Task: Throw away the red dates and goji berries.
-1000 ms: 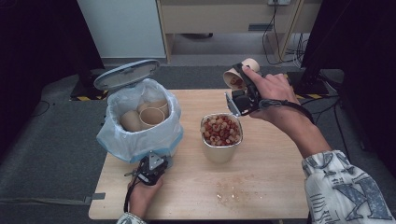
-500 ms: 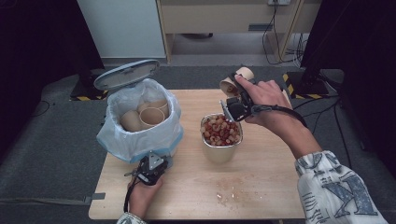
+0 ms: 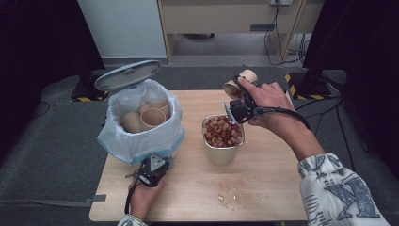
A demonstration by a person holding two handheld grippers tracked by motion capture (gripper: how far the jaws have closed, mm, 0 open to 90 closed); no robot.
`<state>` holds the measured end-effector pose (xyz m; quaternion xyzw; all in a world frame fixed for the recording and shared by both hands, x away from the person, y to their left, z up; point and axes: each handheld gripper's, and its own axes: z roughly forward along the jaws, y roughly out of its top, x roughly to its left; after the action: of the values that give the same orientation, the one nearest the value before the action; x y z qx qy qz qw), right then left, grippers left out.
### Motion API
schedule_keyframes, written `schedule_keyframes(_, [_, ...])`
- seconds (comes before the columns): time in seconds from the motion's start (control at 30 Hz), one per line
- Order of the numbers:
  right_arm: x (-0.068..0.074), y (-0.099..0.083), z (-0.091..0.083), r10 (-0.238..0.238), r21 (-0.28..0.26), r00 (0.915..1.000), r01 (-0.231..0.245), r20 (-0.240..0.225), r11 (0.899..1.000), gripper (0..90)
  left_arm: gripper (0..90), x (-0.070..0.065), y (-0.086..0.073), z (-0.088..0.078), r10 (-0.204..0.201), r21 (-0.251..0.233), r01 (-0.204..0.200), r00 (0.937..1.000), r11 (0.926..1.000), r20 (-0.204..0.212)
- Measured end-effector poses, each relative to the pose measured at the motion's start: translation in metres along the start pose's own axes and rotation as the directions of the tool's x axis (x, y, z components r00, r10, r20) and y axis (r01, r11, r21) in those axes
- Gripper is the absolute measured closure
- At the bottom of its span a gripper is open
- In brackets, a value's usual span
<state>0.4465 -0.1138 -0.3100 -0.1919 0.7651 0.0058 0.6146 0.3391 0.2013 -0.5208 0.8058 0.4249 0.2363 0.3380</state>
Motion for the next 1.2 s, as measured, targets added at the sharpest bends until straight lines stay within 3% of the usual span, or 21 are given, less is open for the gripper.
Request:
schedule_keyframes(0.3, [-0.003, 0.0, -0.002, -0.005, 0.002, 0.9998, 0.005, 0.017, 1.0, 34.2, 86.6, 0.0, 0.0, 0.0, 0.0, 0.001, 0.0, 1.0, 1.0, 0.0])
schedule_keyframes(0.37, [0.011, 0.008, 0.004, -0.053, -0.012, 0.9985, 0.053, -0.009, 0.999, 34.2, 86.6, 0.0, 0.0, 0.0, -0.001, 0.001, 0.001, 1.0, 1.0, 0.0])
schedule_keyframes(0.43, [0.03, 0.019, 0.009, -0.148, -0.027, 0.9866, 0.146, -0.069, 0.989, 34.2, 86.6, 0.0, 0.0, 0.0, -0.001, 0.001, 0.001, 1.0, 1.0, 0.001])
schedule_keyframes(0.47, [0.033, 0.021, 0.01, -0.142, -0.034, 0.9873, 0.14, -0.071, 0.99, 34.2, 86.6, 0.0, 0.0, 0.0, -0.002, 0.001, 0.002, 1.0, 1.0, 0.002])
schedule_keyframes(0.57, [0.025, 0.017, 0.01, -0.067, -0.025, 0.997, 0.066, -0.04, 0.998, 34.2, 86.7, 0.0, 0.0, 0.0, -0.001, 0.0, 0.001, 1.0, 1.0, 0.001])
schedule_keyframes(0.67, [0.02, 0.013, 0.009, -0.077, -0.01, 0.9965, 0.076, -0.034, 0.997, 34.2, 86.6, 0.0, 0.0, 0.0, -0.001, 0.001, 0.001, 1.0, 1.0, 0.001])
schedule_keyframes(0.7, [0.02, 0.013, 0.008, -0.106, -0.005, 0.9938, 0.106, -0.032, 0.994, 34.2, 86.6, 0.0, 0.0, 0.0, 0.0, 0.001, 0.0, 1.0, 1.0, 0.001])
schedule_keyframes(0.73, [0.018, 0.012, 0.008, -0.09, -0.014, 0.9956, 0.089, -0.029, 0.996, 34.2, 86.6, 0.0, 0.0, 0.0, 0.0, 0.0, 0.0, 1.0, 1.0, 0.002])
schedule_keyframes(0.8, [0.011, 0.006, 0.008, -0.004, 0.006, 0.9999, 0.004, -0.013, 1.0, 34.1, 86.5, 0.0, 0.0, 0.0, 0.002, 0.0, -0.002, 1.0, 1.0, -0.001])
schedule_keyframes(0.83, [0.011, 0.006, 0.008, -0.004, 0.006, 0.9999, 0.004, -0.013, 1.0, 34.1, 86.2, 0.0, 0.0, 0.0, 0.002, 0.0, -0.002, 1.0, 1.0, -0.001])
schedule_keyframes(0.9, [0.025, 0.011, 0.012, -0.111, 0.002, 0.993, 0.111, -0.04, 0.994, 34.1, 86.3, 0.0, 0.0, 0.0, -0.001, 0.001, 0.001, 1.0, 1.0, 0.001])
schedule_keyframes(0.97, [0.038, 0.018, 0.013, -0.172, -0.019, 0.982, 0.171, -0.078, 0.985, 34.1, 86.3, 0.0, 0.0, 0.0, -0.001, 0.002, 0.001, 1.0, 1.0, 0.003])
schedule_keyframes(1.0, [0.039, 0.02, 0.014, -0.172, -0.019, 0.982, 0.171, -0.077, 0.985, 34.1, 86.4, 0.0, 0.0, 0.0, -0.001, 0.001, 0.001, 1.0, 1.0, 0.002])
schedule_keyframes(1.07, [0.035, 0.017, 0.015, -0.125, -0.005, 0.9911, 0.125, -0.045, 0.992, 34.1, 86.3, 0.0, 0.0, 0.0, 0.001, 0.001, -0.001, 1.0, 1.0, -0.001])
schedule_keyframes(1.1, [0.035, 0.018, 0.017, -0.15, -0.003, 0.987, 0.15, -0.057, 0.989, 34.1, 86.3, -0.001, 0.0, 0.0, -0.003, -0.004, 0.003, 1.0, 1.0, 0.001])
schedule_keyframes(1.17, [0.041, 0.023, 0.017, -0.236, -0.015, 0.968, 0.236, -0.084, 0.972, 34.1, 86.2, 0.0, 0.0, 0.0, -0.004, -0.003, 0.004, 1.0, 1.0, 0.002])
schedule_keyframes(1.2, [0.039, 0.023, 0.016, -0.213, -0.015, 0.974, 0.212, -0.078, 0.977, 34.1, 86.3, 0.0, 0.0, 0.0, -0.001, 0.001, 0.001, 1.0, 1.0, 0.002])
